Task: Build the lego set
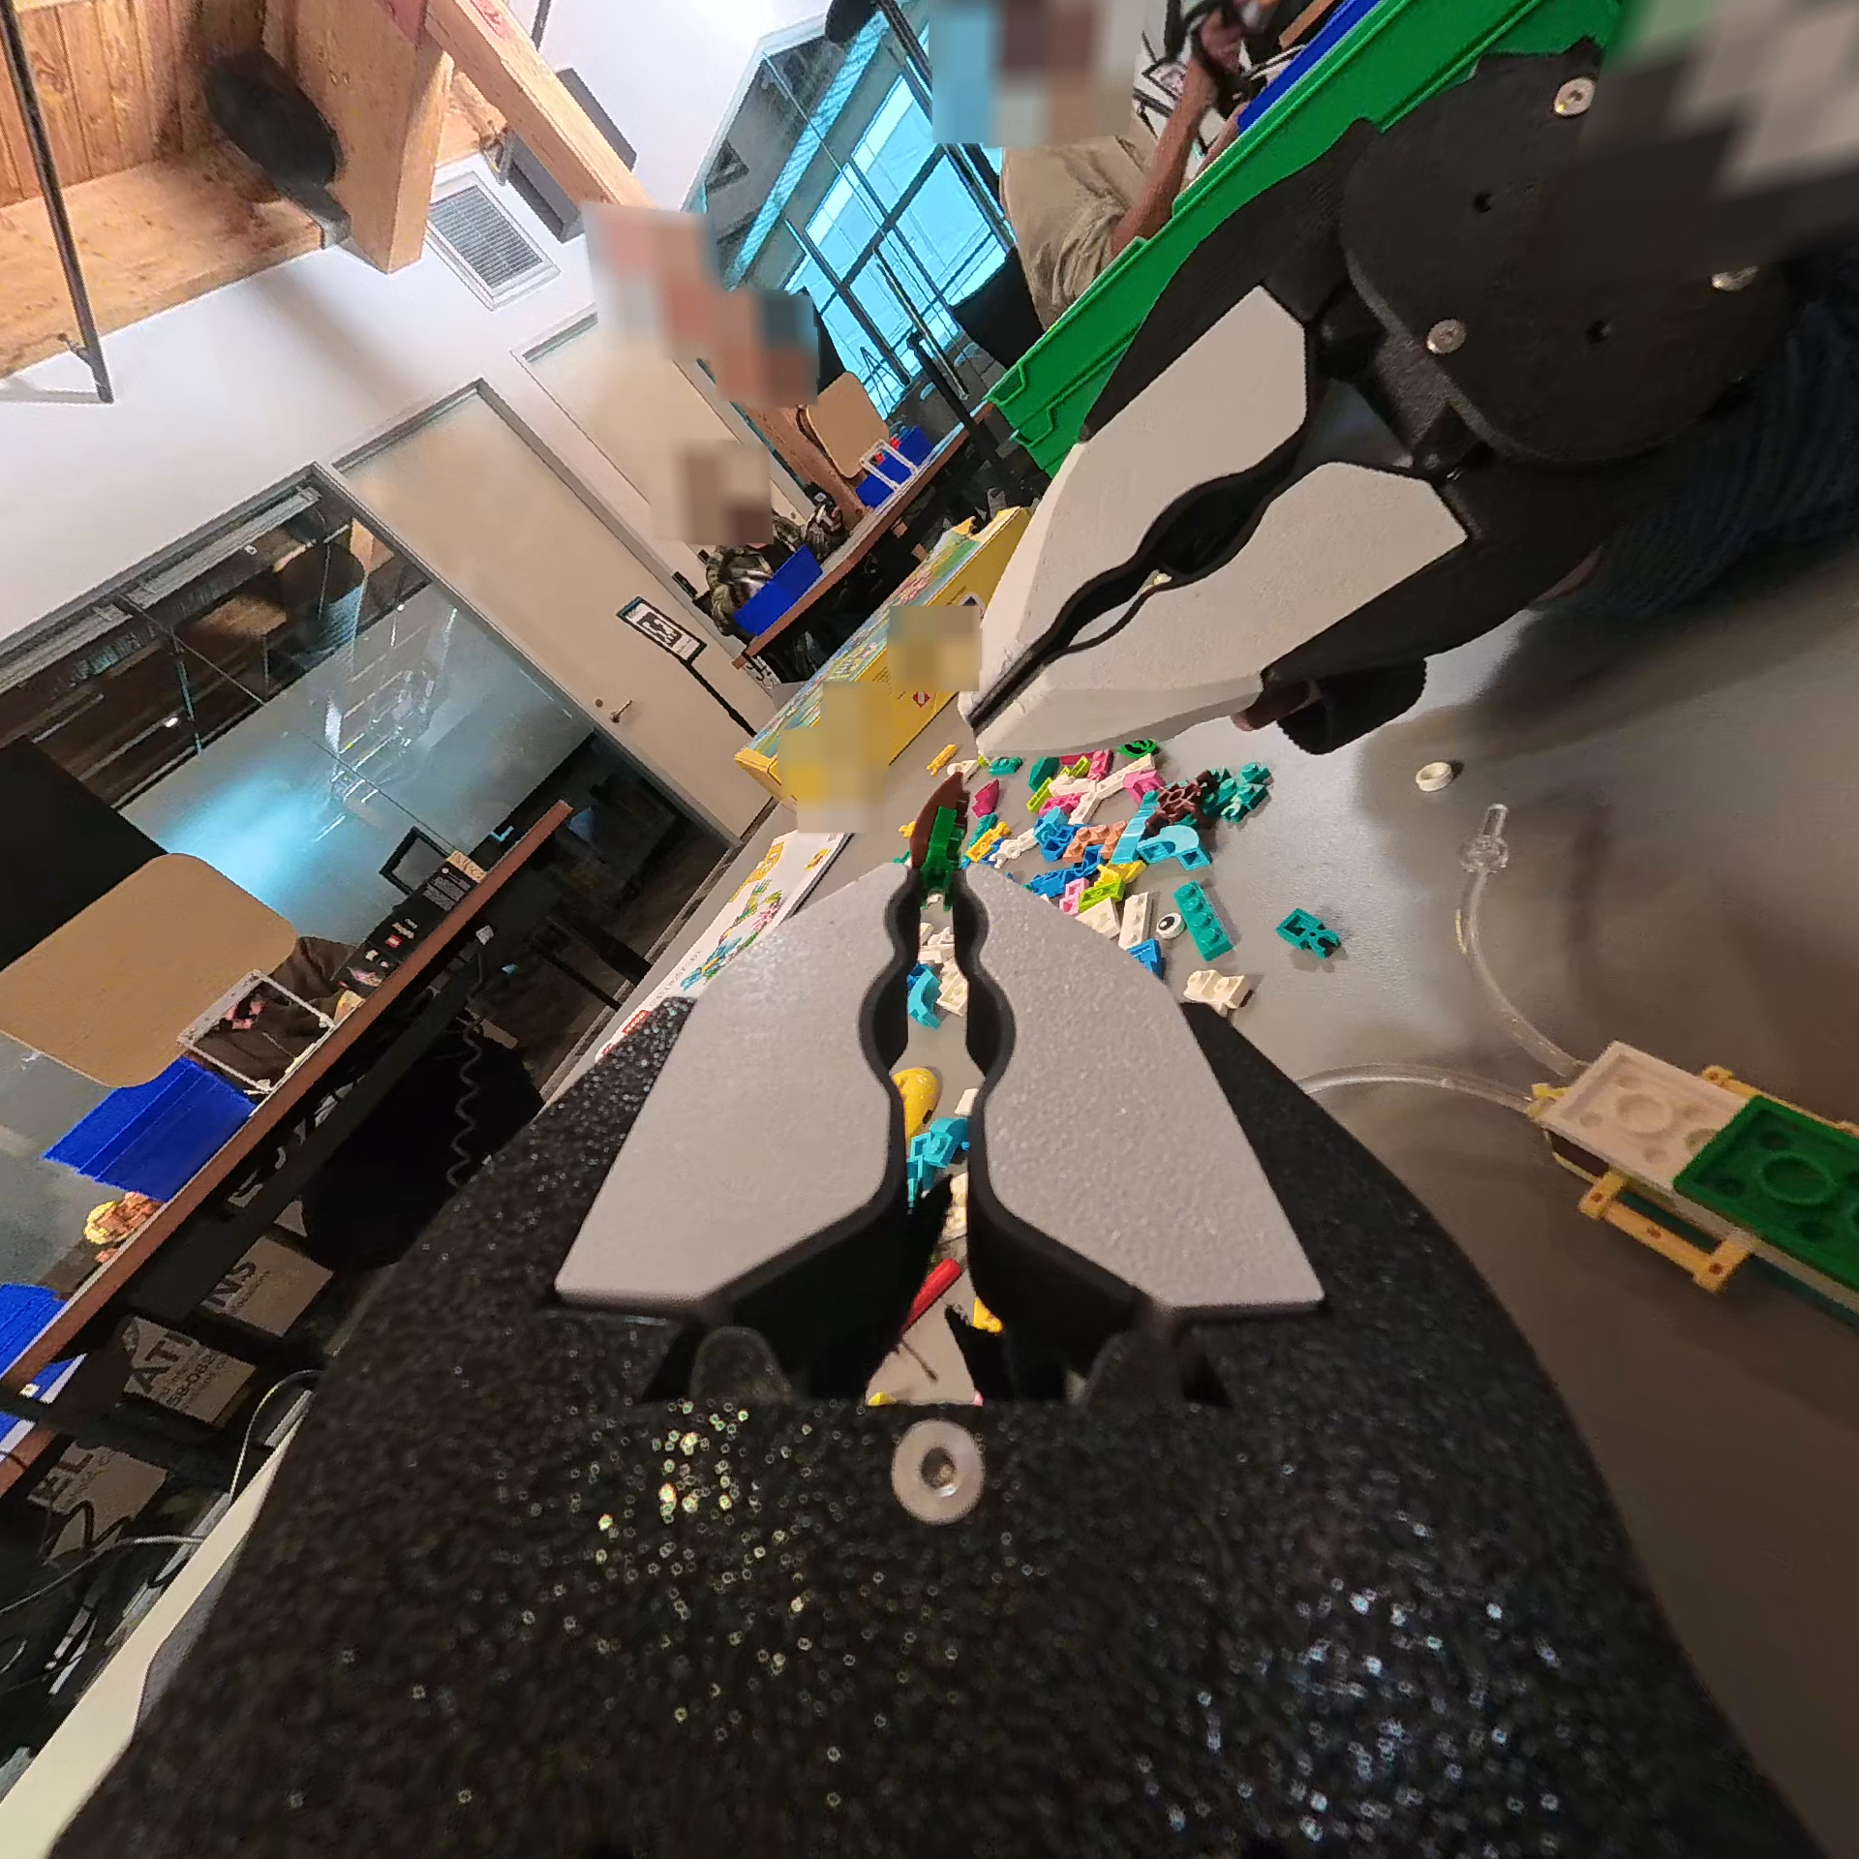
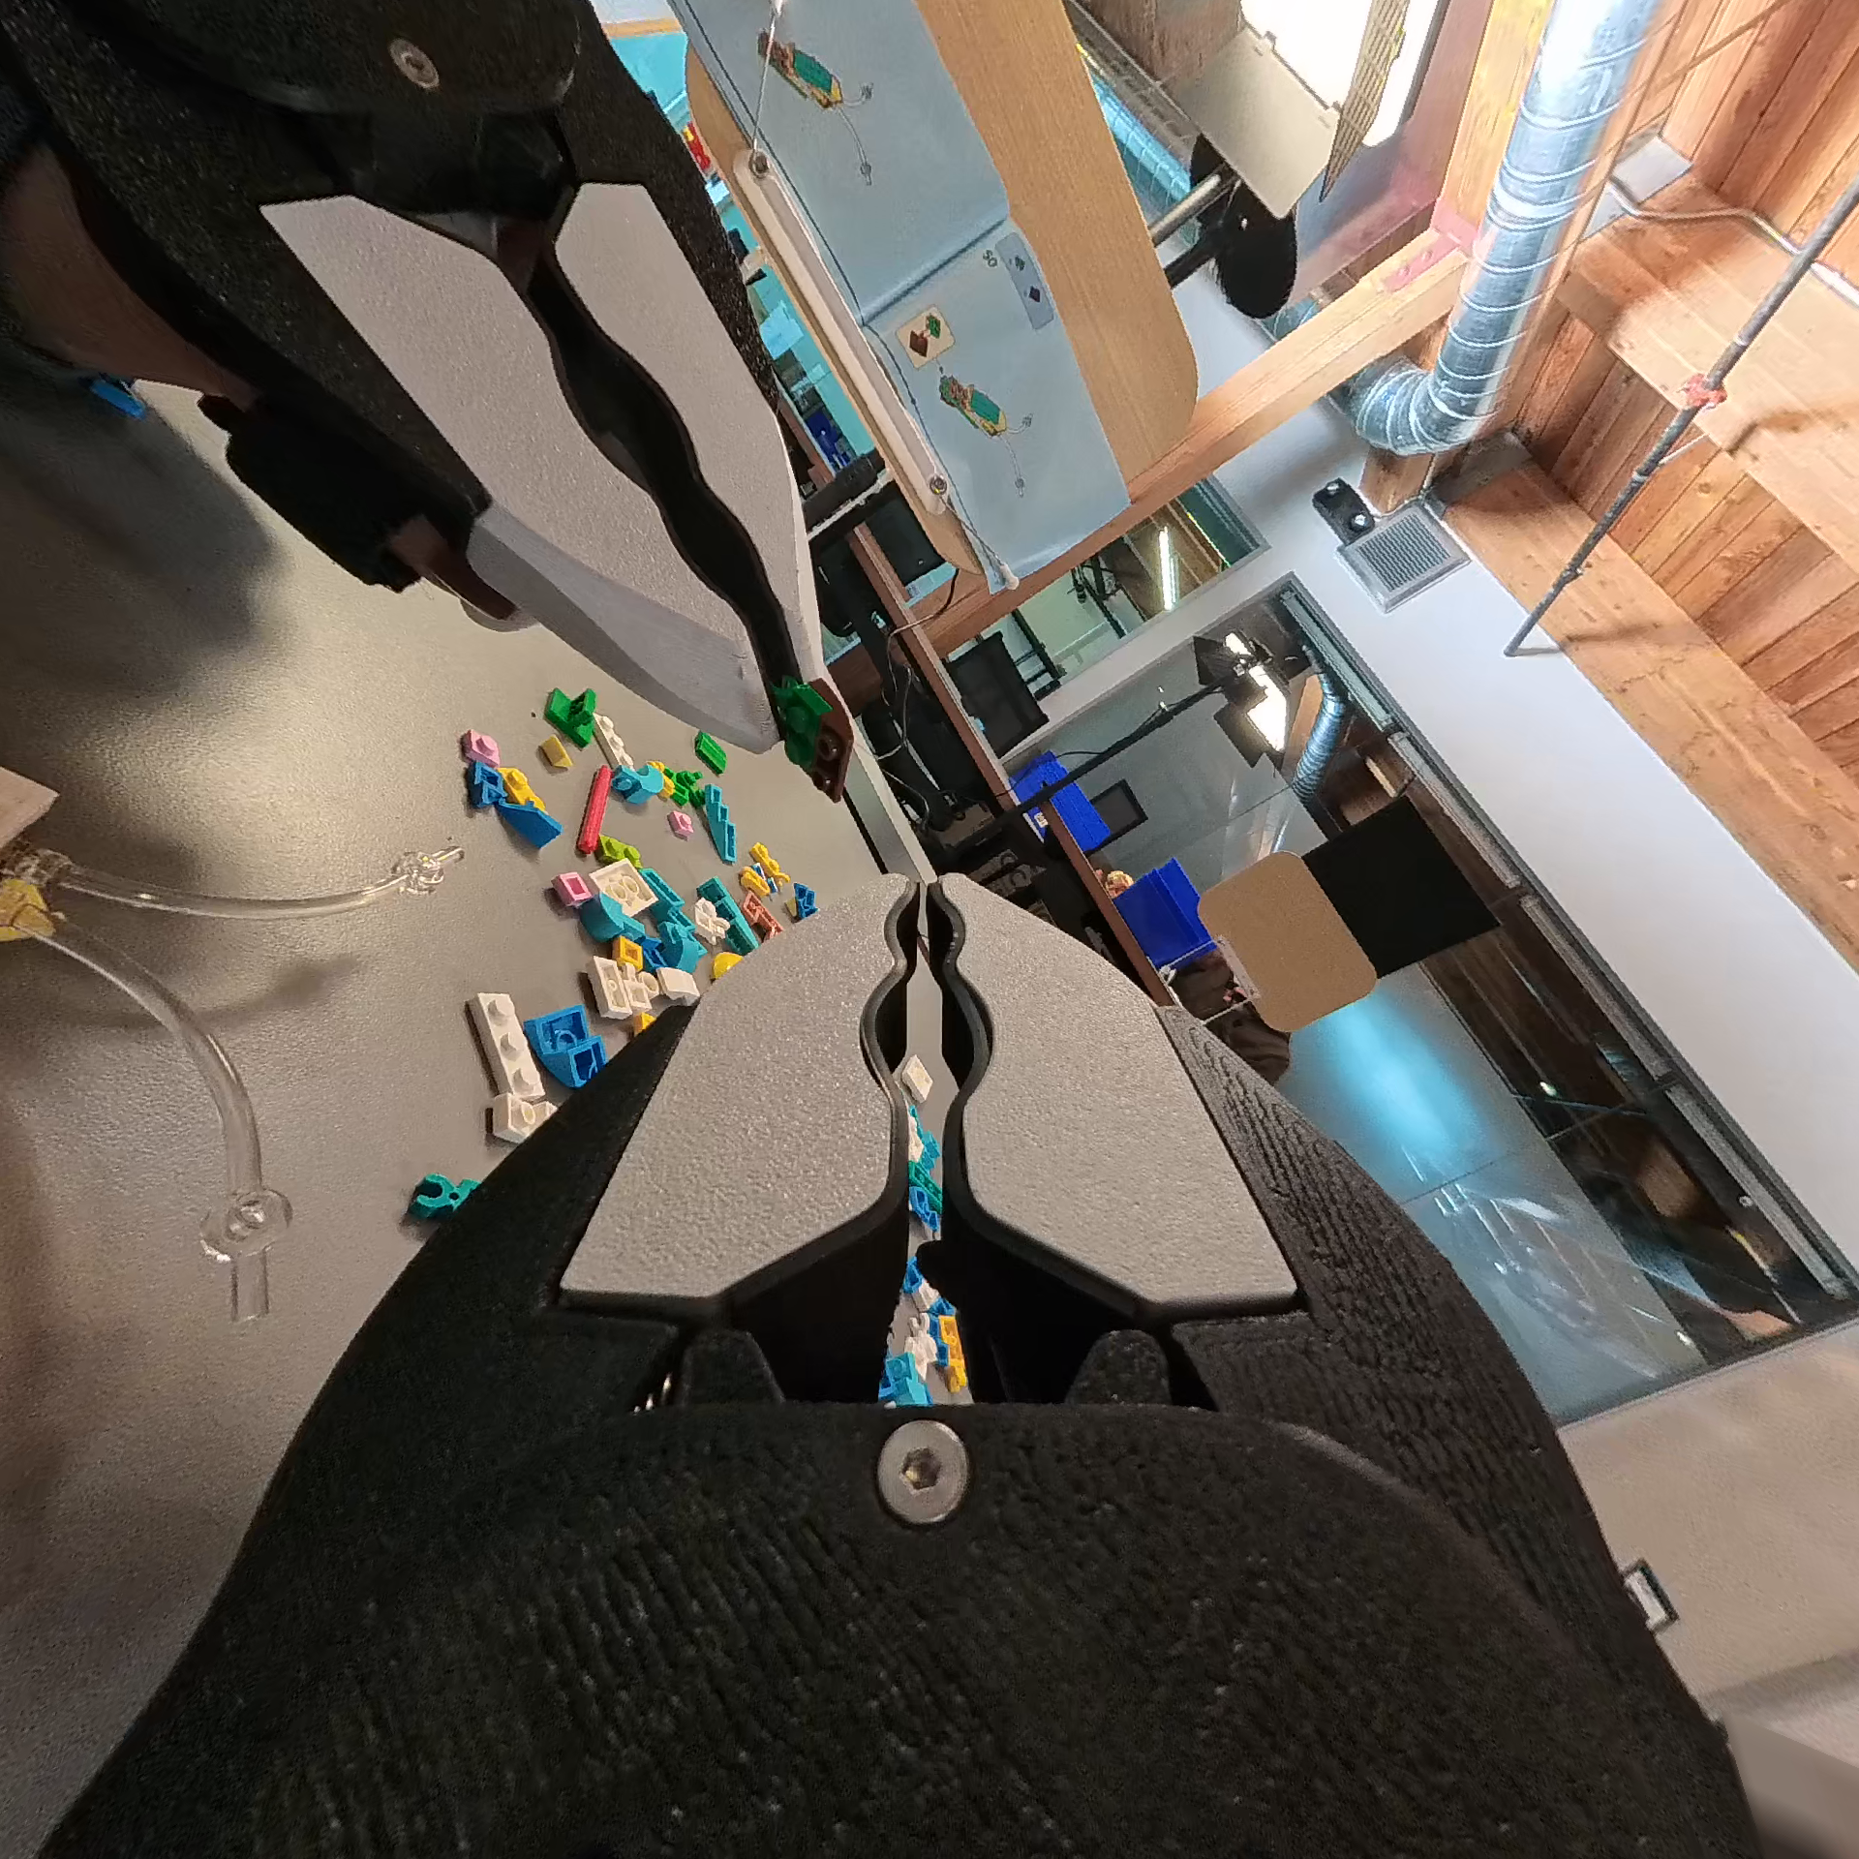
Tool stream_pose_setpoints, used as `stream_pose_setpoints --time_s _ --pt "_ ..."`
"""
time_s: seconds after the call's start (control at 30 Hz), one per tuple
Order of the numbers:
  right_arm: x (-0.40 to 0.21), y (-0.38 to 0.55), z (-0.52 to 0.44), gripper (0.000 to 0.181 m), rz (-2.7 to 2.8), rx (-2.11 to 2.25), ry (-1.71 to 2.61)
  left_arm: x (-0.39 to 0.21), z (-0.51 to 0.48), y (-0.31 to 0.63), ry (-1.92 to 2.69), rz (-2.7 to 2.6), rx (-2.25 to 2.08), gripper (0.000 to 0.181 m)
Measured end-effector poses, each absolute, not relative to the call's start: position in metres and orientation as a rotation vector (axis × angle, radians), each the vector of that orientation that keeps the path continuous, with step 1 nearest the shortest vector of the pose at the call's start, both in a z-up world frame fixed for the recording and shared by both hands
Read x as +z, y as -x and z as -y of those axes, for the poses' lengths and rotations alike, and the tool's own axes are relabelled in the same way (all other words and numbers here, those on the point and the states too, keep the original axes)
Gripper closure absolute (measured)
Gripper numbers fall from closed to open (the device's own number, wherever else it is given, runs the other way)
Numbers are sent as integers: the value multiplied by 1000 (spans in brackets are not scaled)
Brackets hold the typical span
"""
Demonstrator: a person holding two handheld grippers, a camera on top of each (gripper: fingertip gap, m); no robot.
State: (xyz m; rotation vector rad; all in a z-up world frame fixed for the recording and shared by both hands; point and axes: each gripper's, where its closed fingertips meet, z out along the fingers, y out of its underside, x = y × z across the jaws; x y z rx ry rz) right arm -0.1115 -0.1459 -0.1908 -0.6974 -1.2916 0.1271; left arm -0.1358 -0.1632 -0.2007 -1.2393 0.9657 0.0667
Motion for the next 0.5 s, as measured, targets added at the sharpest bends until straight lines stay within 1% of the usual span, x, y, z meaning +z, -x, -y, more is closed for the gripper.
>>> stream_pose_setpoints --time_s 0.5 --pt "-191 111 146 181 1289 128 698 -201 163 136 1242 -964 65 176"
